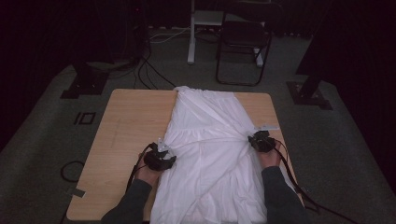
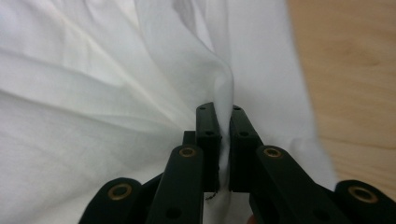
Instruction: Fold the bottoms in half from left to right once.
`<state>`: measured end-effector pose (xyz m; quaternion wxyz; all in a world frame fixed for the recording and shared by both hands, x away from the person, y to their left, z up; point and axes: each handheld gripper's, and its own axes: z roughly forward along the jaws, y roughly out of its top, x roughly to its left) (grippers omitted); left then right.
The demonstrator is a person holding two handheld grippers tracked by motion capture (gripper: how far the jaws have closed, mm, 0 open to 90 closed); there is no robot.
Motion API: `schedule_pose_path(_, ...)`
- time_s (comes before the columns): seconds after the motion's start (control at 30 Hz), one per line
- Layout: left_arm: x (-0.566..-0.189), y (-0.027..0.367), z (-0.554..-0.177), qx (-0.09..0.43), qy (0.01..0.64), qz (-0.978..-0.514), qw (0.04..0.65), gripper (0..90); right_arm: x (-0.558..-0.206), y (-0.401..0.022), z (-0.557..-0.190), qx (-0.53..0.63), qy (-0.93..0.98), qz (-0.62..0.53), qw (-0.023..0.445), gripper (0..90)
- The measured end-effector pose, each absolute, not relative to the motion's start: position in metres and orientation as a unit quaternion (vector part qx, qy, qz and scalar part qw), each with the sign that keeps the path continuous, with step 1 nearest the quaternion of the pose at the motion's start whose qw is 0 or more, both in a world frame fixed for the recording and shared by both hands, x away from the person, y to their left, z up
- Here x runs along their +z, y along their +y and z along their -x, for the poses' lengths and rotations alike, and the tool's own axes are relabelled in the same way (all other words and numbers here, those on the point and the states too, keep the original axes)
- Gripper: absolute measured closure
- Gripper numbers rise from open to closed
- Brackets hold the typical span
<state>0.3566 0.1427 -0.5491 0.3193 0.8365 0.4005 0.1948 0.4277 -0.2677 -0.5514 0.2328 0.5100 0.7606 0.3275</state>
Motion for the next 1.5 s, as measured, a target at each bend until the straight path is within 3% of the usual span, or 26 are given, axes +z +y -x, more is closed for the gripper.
schedule_pose_path(0.13, -0.550, 0.140, -0.363, 0.230, 0.400, -0.836, 0.296, 73.7, -0.556, -0.262, -0.434, 0.322, 0.764, -0.511, 0.227, 85.0)
schedule_pose_path(0.37, -0.546, 0.144, -0.399, 0.283, 0.414, -0.830, 0.244, 76.8, -0.555, -0.240, -0.453, 0.322, 0.765, -0.509, 0.228, 84.8)
schedule_pose_path(0.5, -0.545, 0.151, -0.417, 0.278, 0.437, -0.819, 0.248, 72.0, -0.553, -0.233, -0.465, 0.317, 0.762, -0.517, 0.228, 80.4)
schedule_pose_path(0.53, -0.545, 0.158, -0.423, 0.261, 0.447, -0.813, 0.266, 68.4, -0.547, -0.228, -0.468, 0.308, 0.758, -0.526, 0.232, 63.2)
schedule_pose_path(0.57, -0.545, 0.158, -0.423, 0.261, 0.447, -0.813, 0.266, 66.7, -0.547, -0.228, -0.468, 0.308, 0.758, -0.526, 0.232, 63.2)
schedule_pose_path(0.6, -0.545, 0.165, -0.422, 0.242, 0.457, -0.805, 0.289, 63.4, -0.536, -0.222, -0.461, 0.326, 0.757, -0.511, 0.243, 53.3)
schedule_pose_path(0.7, -0.546, 0.170, -0.418, 0.235, 0.463, -0.799, 0.304, 59.9, -0.519, -0.212, -0.448, 0.357, 0.755, -0.489, 0.251, 46.7)
schedule_pose_path(0.97, -0.529, 0.181, -0.387, 0.240, 0.451, -0.792, 0.334, 54.5, -0.499, -0.166, -0.425, 0.407, 0.785, -0.407, 0.228, 39.7)
schedule_pose_path(1.17, -0.524, 0.189, -0.369, 0.234, 0.448, -0.791, 0.346, 52.8, -0.513, -0.149, -0.429, 0.402, 0.802, -0.399, 0.192, 38.6)
schedule_pose_path(1.23, -0.524, 0.190, -0.365, 0.232, 0.449, -0.790, 0.348, 52.7, -0.520, -0.147, -0.432, 0.384, 0.812, -0.400, 0.182, 40.0)
schedule_pose_path(1.27, -0.524, 0.191, -0.358, 0.226, 0.448, -0.789, 0.355, 52.3, -0.528, -0.146, -0.431, 0.356, 0.830, -0.387, 0.186, 69.2)
schedule_pose_path(1.3, -0.524, 0.191, -0.358, 0.226, 0.448, -0.789, 0.355, 52.2, -0.528, -0.146, -0.431, 0.356, 0.830, -0.387, 0.186, 69.2)
schedule_pose_path(1.33, -0.524, 0.191, -0.349, 0.224, 0.444, -0.790, 0.358, 52.1, -0.525, -0.150, -0.425, 0.371, 0.827, -0.381, 0.180, 84.1)
schedule_pose_path(1.5, -0.524, 0.192, -0.332, 0.220, 0.435, -0.793, 0.365, 51.3, -0.512, -0.168, -0.402, 0.396, 0.819, -0.367, 0.192, 88.5)
